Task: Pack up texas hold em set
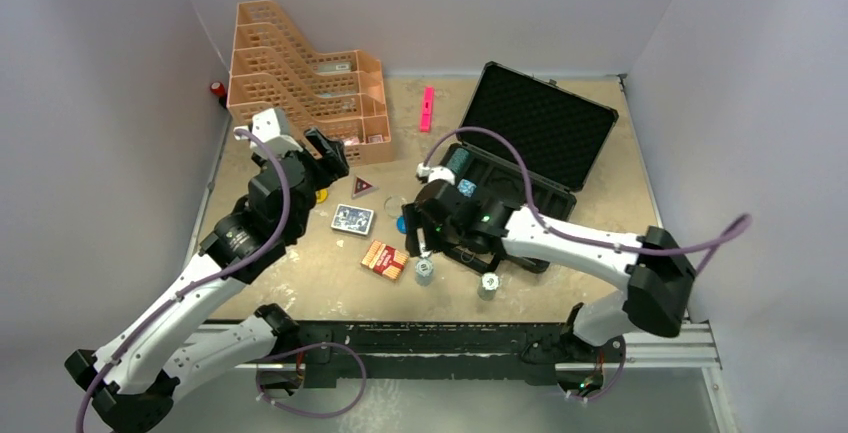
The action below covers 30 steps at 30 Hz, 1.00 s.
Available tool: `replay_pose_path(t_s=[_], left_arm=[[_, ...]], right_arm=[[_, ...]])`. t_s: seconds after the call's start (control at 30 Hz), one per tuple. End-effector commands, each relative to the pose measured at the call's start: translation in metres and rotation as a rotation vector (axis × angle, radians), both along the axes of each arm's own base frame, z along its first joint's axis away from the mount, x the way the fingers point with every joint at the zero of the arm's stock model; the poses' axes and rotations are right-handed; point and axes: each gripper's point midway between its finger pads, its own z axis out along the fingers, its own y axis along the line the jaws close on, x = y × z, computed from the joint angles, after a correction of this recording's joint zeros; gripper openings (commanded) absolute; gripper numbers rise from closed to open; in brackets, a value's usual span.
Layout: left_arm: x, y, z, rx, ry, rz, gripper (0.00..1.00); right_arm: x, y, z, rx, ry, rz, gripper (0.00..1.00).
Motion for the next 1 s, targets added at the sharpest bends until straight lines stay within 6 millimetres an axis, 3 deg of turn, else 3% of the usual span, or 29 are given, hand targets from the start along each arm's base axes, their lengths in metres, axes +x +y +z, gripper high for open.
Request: replay_pose_path(t_s=[0.0, 0.17, 0.33, 0.47, 0.6, 0.77, 0.97], left_arm=[[-0.002, 0.012, 0.000, -0.004, -0.004, 0.065, 0.70], [0.004, 0.010, -0.006, 0.008, 0.001, 0.076, 0.70], [0.011, 0.013, -0.022, 0.053, 0.037, 0.126, 0.70], [0.016, 0.014, -0.031, 0.068, 0.048, 0.155, 0.70], [0.020, 0.004, -0.033, 0.064, 0.053, 0.118, 0.70], [0.019, 0.001, -0.035, 0.062, 0.065, 0.104, 0.70], [0.017, -0.005, -0.039, 0.068, 0.090, 0.067, 0.70]], right_arm=[[-0.019, 0.006, -0.011, -0.096, 0.069, -0.079, 0.78], [-0.033, 0.025, -0.032, -0.133, 0.116, -0.033, 0.77], [-0.043, -0.001, -0.056, -0.283, 0.172, -0.121, 0.72], [-0.043, -0.001, -0.054, -0.265, 0.148, -0.080, 0.68], [-0.031, 0.010, -0.042, -0.206, 0.085, -0.042, 0.57], [-0.026, 0.012, -0.048, -0.197, 0.092, -0.003, 0.49], [-0.033, 0.019, -0.058, -0.173, 0.141, 0.027, 0.59]])
